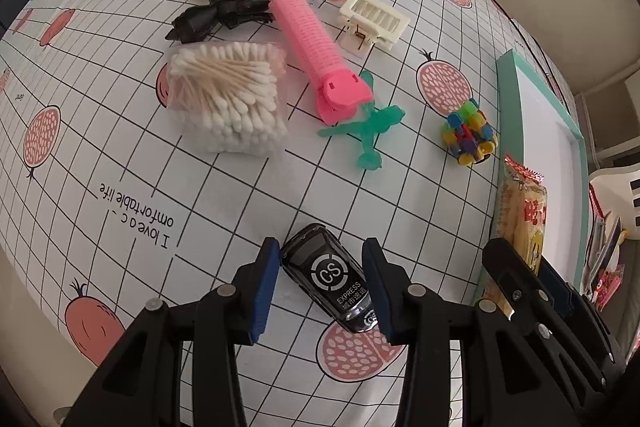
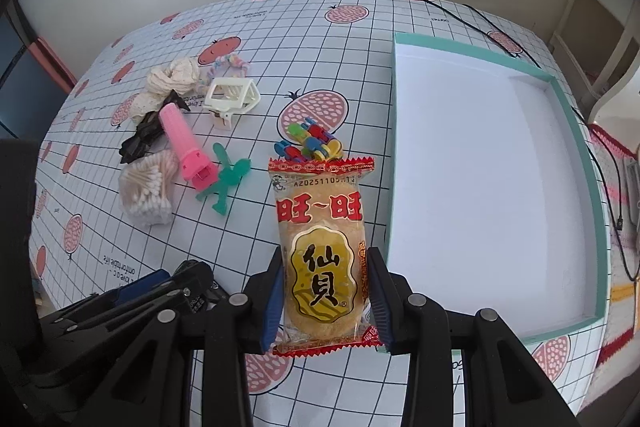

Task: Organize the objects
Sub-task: 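Lift the black car with the left gripper while the right gripper lifts the cracker packet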

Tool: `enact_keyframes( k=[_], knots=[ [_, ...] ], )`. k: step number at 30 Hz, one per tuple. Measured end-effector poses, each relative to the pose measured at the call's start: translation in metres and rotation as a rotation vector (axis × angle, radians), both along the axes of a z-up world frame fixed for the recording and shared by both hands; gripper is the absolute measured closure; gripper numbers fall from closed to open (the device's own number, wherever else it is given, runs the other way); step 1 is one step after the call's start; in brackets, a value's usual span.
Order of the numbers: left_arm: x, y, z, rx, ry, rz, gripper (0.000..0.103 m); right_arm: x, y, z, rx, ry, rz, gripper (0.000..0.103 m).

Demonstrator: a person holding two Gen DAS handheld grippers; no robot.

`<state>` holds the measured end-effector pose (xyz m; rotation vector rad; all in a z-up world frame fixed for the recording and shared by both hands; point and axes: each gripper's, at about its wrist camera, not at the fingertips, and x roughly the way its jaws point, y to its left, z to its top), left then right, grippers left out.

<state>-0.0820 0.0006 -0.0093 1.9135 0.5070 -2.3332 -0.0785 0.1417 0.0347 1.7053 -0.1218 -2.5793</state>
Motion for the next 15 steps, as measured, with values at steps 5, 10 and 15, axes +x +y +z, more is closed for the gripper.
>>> enact_keyframes(
  k=[5,10,15],
  knots=[
    [0.0,0.009,-0.003,-0.058,-0.001,-0.031,0.059,-0.001,0.004,-0.003,0.002,-0.006,-0.008,0.063],
    [0.002,0.019,-0.005,-0.103,-0.004,-0.077,0.059,-0.001,0.01,-0.003,-0.013,-0.006,-0.025,0.063],
    [0.003,0.023,-0.007,-0.136,0.001,-0.119,0.067,0.0,0.01,-0.001,-0.016,-0.001,-0.029,0.063]
  ],
)
